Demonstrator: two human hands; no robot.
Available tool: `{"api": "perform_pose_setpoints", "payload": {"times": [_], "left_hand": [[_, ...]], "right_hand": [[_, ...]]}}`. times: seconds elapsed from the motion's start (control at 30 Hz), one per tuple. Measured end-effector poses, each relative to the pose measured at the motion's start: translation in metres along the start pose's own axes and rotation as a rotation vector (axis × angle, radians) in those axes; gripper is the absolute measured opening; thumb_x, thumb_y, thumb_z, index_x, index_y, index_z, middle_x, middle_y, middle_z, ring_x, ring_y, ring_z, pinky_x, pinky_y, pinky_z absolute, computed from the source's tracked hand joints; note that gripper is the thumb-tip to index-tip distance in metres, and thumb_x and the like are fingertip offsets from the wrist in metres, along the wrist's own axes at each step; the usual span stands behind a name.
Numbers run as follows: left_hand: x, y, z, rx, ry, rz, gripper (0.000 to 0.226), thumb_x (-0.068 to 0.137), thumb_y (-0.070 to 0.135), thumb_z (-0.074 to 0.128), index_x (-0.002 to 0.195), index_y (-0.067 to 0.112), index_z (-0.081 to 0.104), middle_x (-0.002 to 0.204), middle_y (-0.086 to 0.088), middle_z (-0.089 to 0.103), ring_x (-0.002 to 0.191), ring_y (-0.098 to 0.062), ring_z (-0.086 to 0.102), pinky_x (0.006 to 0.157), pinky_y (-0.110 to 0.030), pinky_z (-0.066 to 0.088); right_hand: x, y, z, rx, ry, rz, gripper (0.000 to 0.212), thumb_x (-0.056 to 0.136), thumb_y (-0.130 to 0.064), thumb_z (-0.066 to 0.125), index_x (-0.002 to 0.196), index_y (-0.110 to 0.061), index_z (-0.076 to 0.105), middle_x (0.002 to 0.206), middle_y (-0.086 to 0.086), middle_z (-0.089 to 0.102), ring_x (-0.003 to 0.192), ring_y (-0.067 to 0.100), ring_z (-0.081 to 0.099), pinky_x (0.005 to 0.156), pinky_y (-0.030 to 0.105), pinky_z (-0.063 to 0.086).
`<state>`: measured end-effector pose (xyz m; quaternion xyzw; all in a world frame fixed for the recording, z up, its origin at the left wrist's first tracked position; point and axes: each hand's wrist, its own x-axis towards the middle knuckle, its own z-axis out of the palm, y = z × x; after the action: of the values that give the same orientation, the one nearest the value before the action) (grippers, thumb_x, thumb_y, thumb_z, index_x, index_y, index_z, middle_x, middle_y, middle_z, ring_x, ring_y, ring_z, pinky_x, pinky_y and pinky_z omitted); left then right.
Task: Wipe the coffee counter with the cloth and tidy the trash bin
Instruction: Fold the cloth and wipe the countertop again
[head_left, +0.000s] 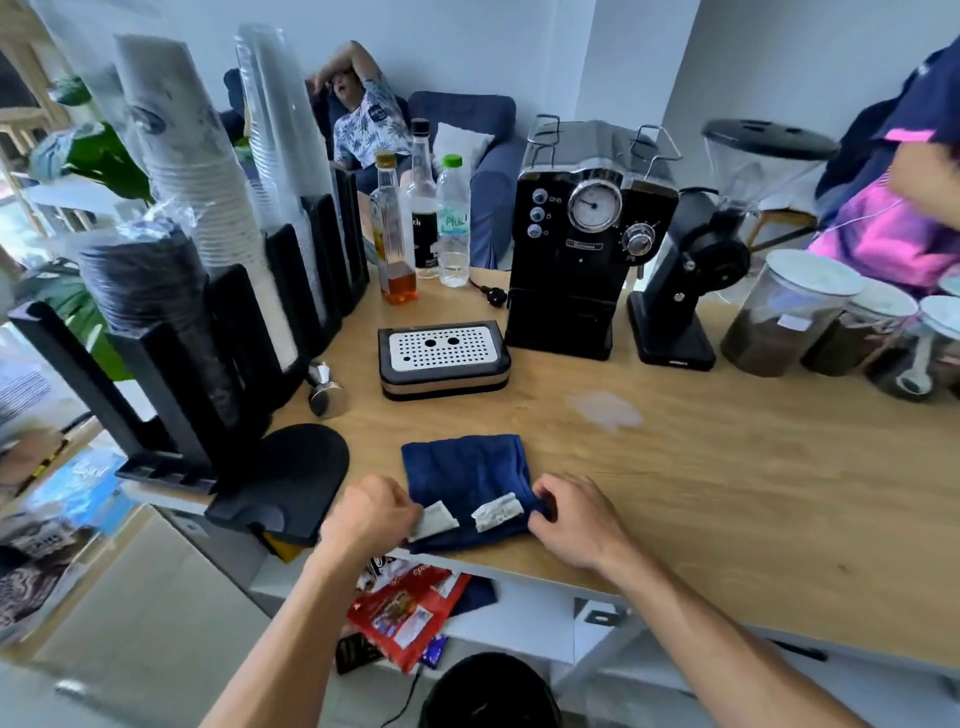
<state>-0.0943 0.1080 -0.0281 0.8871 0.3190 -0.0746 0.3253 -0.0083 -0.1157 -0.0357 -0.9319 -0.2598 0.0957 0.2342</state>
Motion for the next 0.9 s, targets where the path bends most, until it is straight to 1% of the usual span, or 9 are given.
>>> {"api": "perform_pose_setpoints", "payload": {"times": [0.1,0.3,0.4,0.5,0.6,0.67,0.77,0.83,0.9], "left_hand": [[0.003,0.0,-0.001,-0.083,0.005,0.018,0.021,0.083,0.025,0.065,0.066,0.014,0.065,0.07,0.0,0.069,0.07,-0.019,0.064,0.065,-0.03,0.052],[0.0,0.002,-0.003,-0.253,-0.135,-0.123,0.032,0.084,0.031,0.07,0.082,0.0,0.069,0.047,-0.003,0.054,0.036,-0.015,0.043,0.039,-0.018,0.033],[-0.002,0.005,-0.008,-0.301,-0.195,-0.167,0.03,0.086,0.033,0.069,0.081,0.004,0.068,0.058,-0.006,0.057,0.051,-0.018,0.048,0.045,-0.022,0.034],[-0.003,0.012,-0.014,-0.401,-0.217,-0.143,0.031,0.091,0.03,0.062,0.095,-0.001,0.068,0.07,-0.008,0.066,0.054,-0.017,0.055,0.048,-0.023,0.04],[-0.007,0.024,-0.015,-0.646,-0.221,-0.138,0.028,0.094,0.024,0.06,0.103,0.0,0.067,0.085,-0.01,0.073,0.068,-0.017,0.068,0.054,-0.023,0.053],[-0.01,0.032,-0.014,-0.895,-0.241,-0.171,0.027,0.095,0.023,0.056,0.106,0.0,0.065,0.095,-0.016,0.073,0.084,-0.025,0.069,0.064,-0.032,0.056],[-0.012,0.04,-0.012,-1.168,-0.308,-0.178,0.029,0.099,0.023,0.048,0.106,0.001,0.064,0.09,-0.016,0.074,0.077,-0.028,0.072,0.057,-0.036,0.058],[-0.012,0.041,-0.013,-1.22,-0.318,-0.181,0.029,0.1,0.024,0.045,0.107,0.002,0.063,0.088,-0.016,0.073,0.072,-0.027,0.073,0.051,-0.034,0.058],[-0.01,0.039,-0.015,-1.202,-0.329,-0.184,0.029,0.1,0.024,0.046,0.109,0.002,0.063,0.09,-0.016,0.073,0.074,-0.028,0.074,0.051,-0.033,0.058]], "right_hand": [[-0.001,0.006,0.0,-0.031,0.008,0.039,0.014,0.077,-0.031,0.057,0.085,-0.02,0.057,0.087,-0.007,0.053,0.087,0.016,0.046,0.071,0.027,0.032],[0.012,-0.002,-0.009,0.084,0.09,0.043,0.014,0.081,-0.035,0.055,0.085,-0.022,0.057,0.084,-0.007,0.059,0.082,0.016,0.055,0.067,0.028,0.04],[0.008,-0.001,-0.002,0.019,0.004,0.047,0.013,0.085,-0.036,0.055,0.085,-0.023,0.055,0.077,-0.007,0.06,0.074,0.017,0.056,0.059,0.028,0.039],[0.006,0.004,0.002,0.025,-0.021,0.094,0.01,0.088,-0.031,0.053,0.085,-0.021,0.055,0.084,-0.002,0.064,0.079,0.018,0.057,0.067,0.03,0.045],[0.009,0.001,-0.003,0.093,-0.013,0.104,0.008,0.089,-0.025,0.052,0.083,-0.02,0.054,0.083,-0.003,0.061,0.078,0.017,0.054,0.064,0.028,0.039],[0.01,-0.002,-0.007,0.218,0.011,0.149,0.011,0.09,-0.024,0.049,0.08,-0.019,0.052,0.078,-0.004,0.058,0.071,0.014,0.051,0.056,0.028,0.035],[0.011,-0.006,-0.008,0.462,0.045,0.286,0.016,0.091,-0.025,0.045,0.077,-0.019,0.047,0.069,-0.004,0.053,0.061,0.013,0.046,0.051,0.028,0.032],[0.013,-0.008,-0.007,0.691,0.043,0.391,0.015,0.093,-0.022,0.044,0.078,-0.017,0.047,0.072,0.001,0.053,0.061,0.016,0.048,0.05,0.027,0.034],[0.015,-0.012,-0.006,1.006,0.006,0.502,0.013,0.093,-0.015,0.044,0.081,-0.014,0.048,0.075,0.007,0.059,0.055,0.018,0.055,0.039,0.024,0.031]]}}
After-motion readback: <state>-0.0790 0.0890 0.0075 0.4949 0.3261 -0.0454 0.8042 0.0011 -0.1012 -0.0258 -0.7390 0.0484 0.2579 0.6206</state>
